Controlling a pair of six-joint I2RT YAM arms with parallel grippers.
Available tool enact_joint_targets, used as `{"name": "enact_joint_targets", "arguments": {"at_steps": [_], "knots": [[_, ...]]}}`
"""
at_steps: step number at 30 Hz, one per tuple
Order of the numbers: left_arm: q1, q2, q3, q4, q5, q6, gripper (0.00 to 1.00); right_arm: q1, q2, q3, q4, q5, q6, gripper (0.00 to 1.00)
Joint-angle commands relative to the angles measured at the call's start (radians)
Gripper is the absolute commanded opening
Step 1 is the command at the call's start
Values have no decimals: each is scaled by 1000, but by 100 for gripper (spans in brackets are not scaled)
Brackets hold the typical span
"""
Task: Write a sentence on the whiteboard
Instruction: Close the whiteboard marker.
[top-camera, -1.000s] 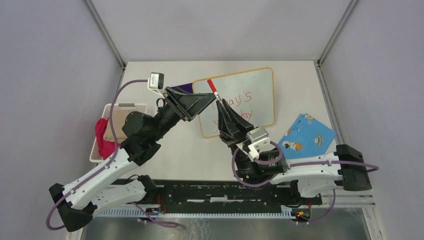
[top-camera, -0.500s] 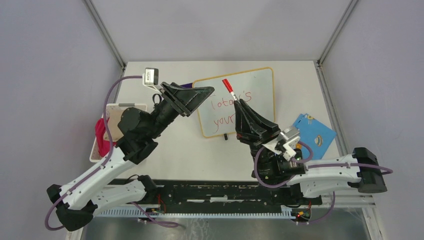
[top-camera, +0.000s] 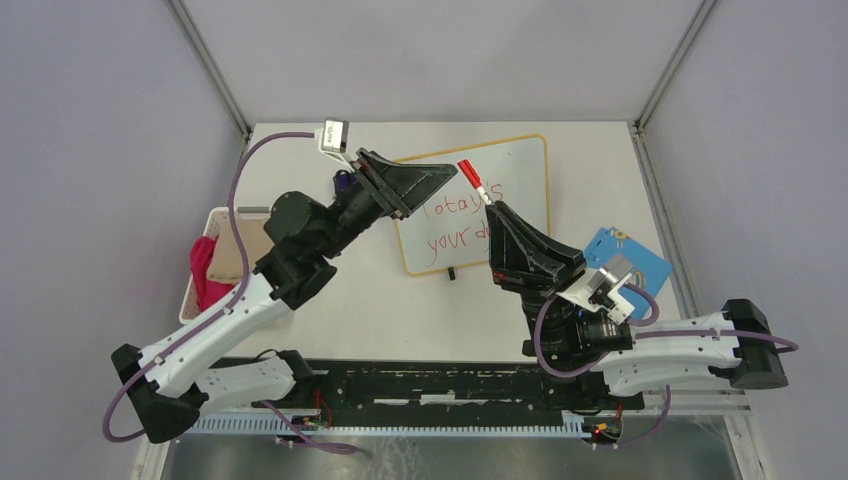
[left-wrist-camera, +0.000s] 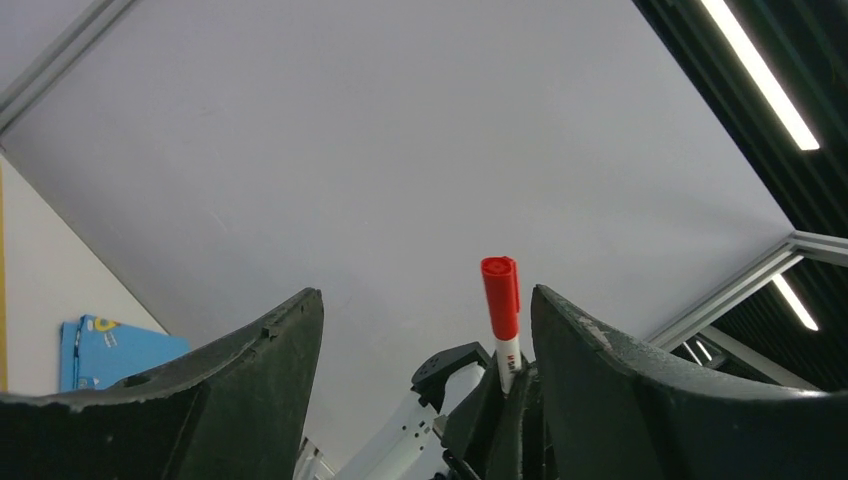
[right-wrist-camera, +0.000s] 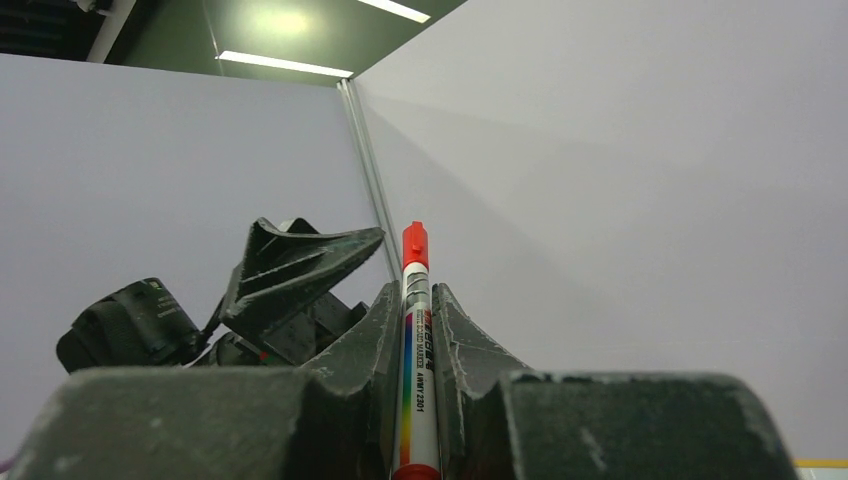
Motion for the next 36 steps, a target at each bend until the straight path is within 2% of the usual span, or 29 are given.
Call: {"name": "enact_joint_targets", "arguments": {"at_steps": [1, 19, 23, 30, 36], "knots": [[-5, 22, 48, 93, 74, -14, 80, -3, -13, 2, 10, -29, 40, 0], [-5, 38, 61, 158, 102, -6, 76, -3, 1, 14, -46, -38, 64, 0], [-5, 44, 63, 158, 106, -2, 68, -3, 8, 22, -61, -36, 62, 0], [-5, 44, 49, 158, 115, -9, 47, -2, 18, 25, -56, -23, 52, 0], [-5, 37, 35, 164, 117, -16, 36, -3, 28, 25, -48, -11, 39, 0]]}}
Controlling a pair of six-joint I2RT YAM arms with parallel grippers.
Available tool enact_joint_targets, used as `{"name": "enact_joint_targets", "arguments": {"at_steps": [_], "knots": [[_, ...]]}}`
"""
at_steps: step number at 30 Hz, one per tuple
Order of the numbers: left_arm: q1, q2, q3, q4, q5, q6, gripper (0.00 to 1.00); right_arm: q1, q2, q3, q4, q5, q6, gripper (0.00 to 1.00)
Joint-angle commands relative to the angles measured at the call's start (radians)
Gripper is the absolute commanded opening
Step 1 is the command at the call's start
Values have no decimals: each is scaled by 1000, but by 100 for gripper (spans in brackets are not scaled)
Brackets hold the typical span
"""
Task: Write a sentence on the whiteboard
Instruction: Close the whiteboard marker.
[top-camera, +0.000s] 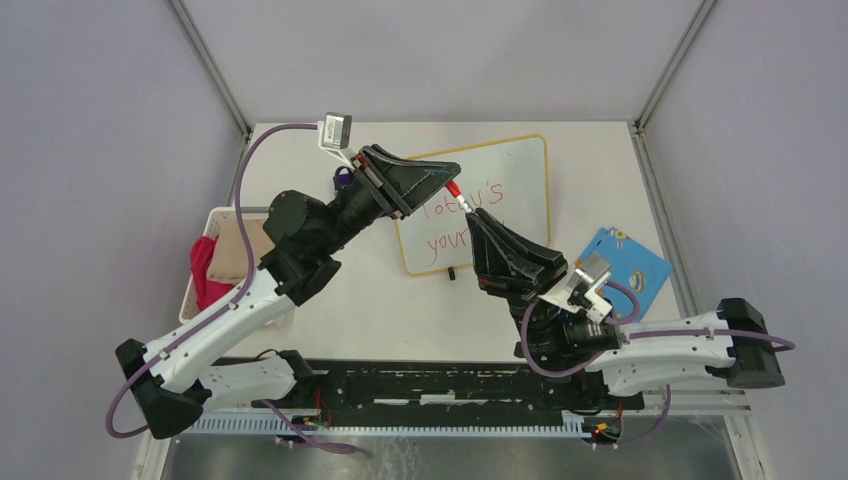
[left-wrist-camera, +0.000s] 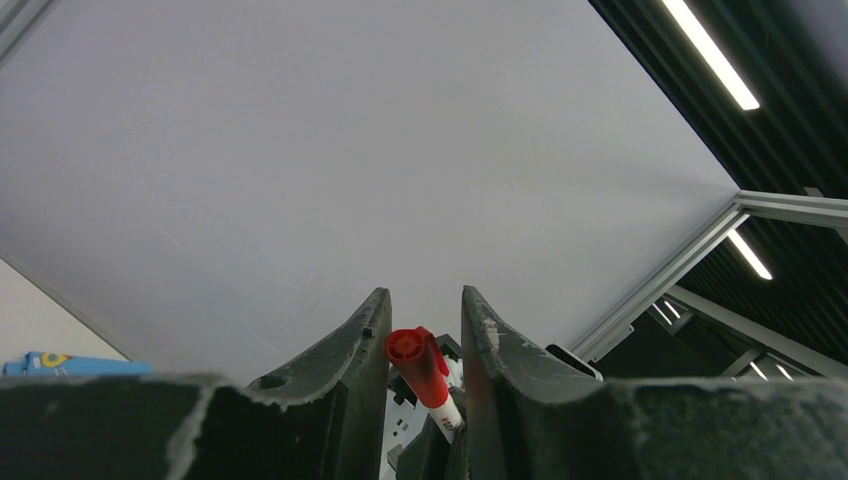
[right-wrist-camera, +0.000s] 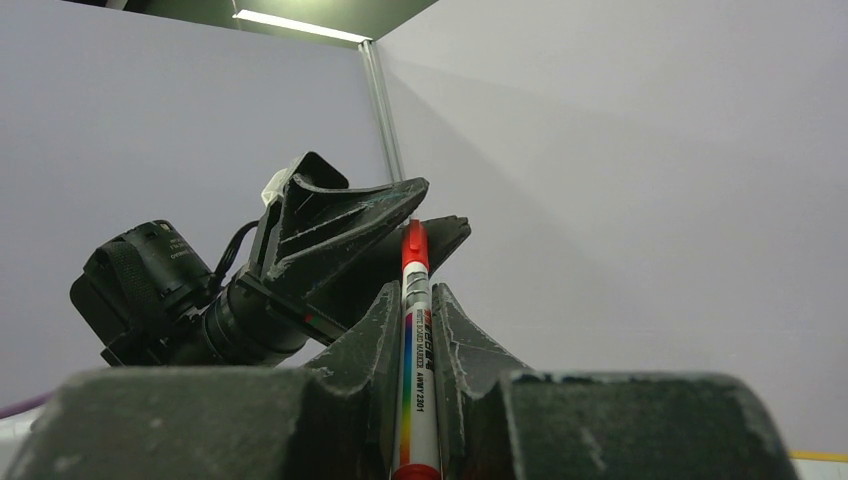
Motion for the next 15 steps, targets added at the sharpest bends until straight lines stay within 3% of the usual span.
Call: {"name": "enact_joint_targets", "arguments": {"at_steps": [1, 6, 9, 15], "knots": [[-5, -10, 15, 58, 27, -16, 34, -4, 6, 27, 30, 10, -12, 0], [-5, -12, -4, 65, 30, -38, 22, -3, 24, 36, 46, 30, -49, 0], [-7, -7, -18, 76, 42, -61, 4, -3, 41, 47, 54, 45, -77, 0], [-24, 2, -41, 77, 48, -74, 2, -4, 70, 67, 65, 52, -103, 0]]}}
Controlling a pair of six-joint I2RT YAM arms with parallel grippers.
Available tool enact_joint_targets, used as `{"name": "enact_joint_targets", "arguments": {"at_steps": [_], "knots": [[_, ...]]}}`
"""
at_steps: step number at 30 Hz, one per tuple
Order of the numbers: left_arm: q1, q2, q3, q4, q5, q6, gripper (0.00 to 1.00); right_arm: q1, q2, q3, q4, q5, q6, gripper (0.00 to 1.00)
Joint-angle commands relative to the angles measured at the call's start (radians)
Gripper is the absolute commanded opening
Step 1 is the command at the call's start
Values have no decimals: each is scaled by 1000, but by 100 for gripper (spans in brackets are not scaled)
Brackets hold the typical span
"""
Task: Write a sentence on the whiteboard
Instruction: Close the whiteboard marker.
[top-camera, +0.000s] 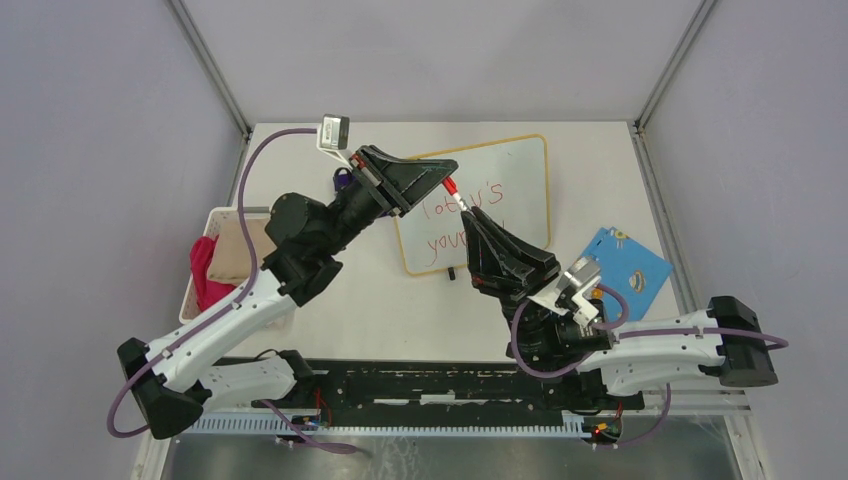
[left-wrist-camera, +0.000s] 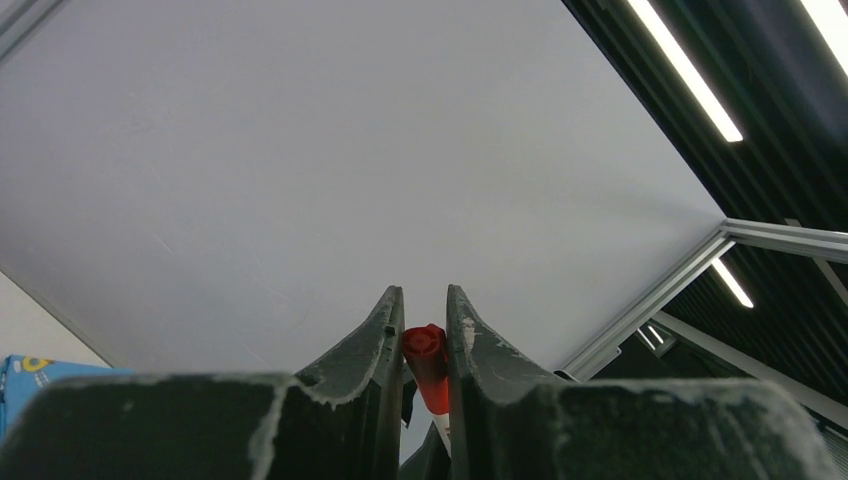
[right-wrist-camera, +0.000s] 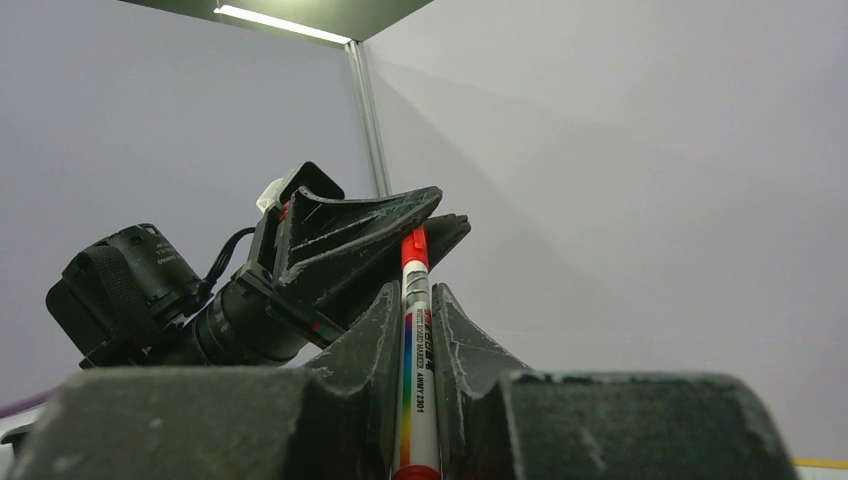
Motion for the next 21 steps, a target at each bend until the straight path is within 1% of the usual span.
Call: {"name": "enact_joint_targets", "arguments": {"at_steps": [1, 8, 21], "knots": [[-33, 4, -20, 44, 67, -29, 2, -5, 24, 50, 14, 49, -43, 0], [-85, 6, -41, 43, 54, -1, 2, -24, 39, 58, 17, 61, -39, 0], [-143, -11, -67, 3, -5, 47, 2, -73, 73, 74, 17, 94, -9, 0]]}}
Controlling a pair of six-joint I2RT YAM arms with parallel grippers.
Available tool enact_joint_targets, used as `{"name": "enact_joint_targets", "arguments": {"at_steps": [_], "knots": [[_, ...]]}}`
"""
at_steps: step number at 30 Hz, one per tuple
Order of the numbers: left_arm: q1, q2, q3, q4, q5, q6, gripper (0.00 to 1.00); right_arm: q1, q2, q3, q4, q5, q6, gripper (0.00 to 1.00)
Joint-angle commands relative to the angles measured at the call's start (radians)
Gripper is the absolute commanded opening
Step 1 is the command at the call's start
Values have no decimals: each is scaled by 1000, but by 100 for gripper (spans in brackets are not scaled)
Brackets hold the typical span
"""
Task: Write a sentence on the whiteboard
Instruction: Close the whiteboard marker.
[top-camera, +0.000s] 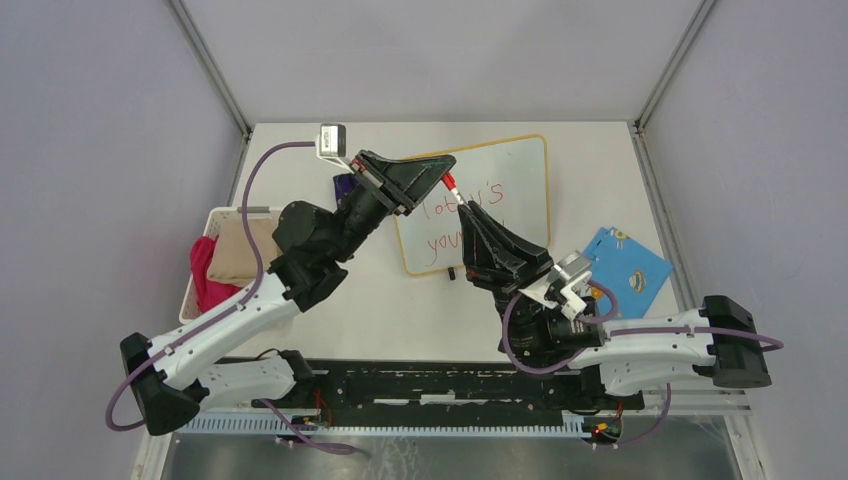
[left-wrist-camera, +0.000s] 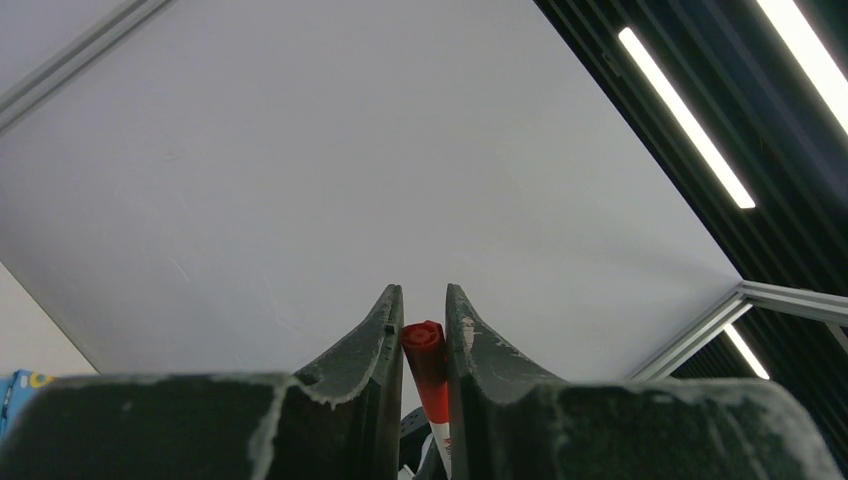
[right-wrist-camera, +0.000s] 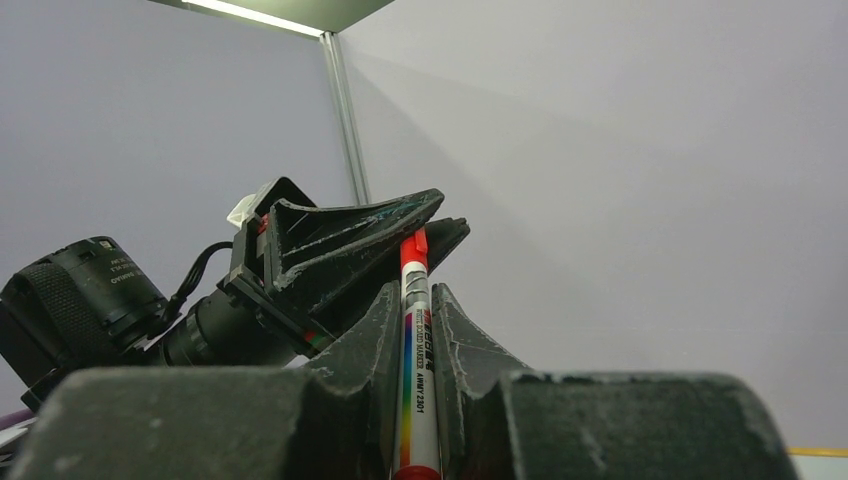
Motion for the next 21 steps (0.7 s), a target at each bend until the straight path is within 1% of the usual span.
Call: {"name": "enact_joint_targets", "arguments": {"at_steps": [1, 13, 21], "knots": [[-94, -12, -20, -48, 160, 59, 2, -47, 27, 53, -10, 55, 18, 0], [-231, 9, -10, -129, 98, 156, 2, -81, 65, 91, -38, 70, 55, 0], [-240, -36, -26, -152, 38, 194, 2, -84, 41, 78, -54, 61, 68, 0]]}}
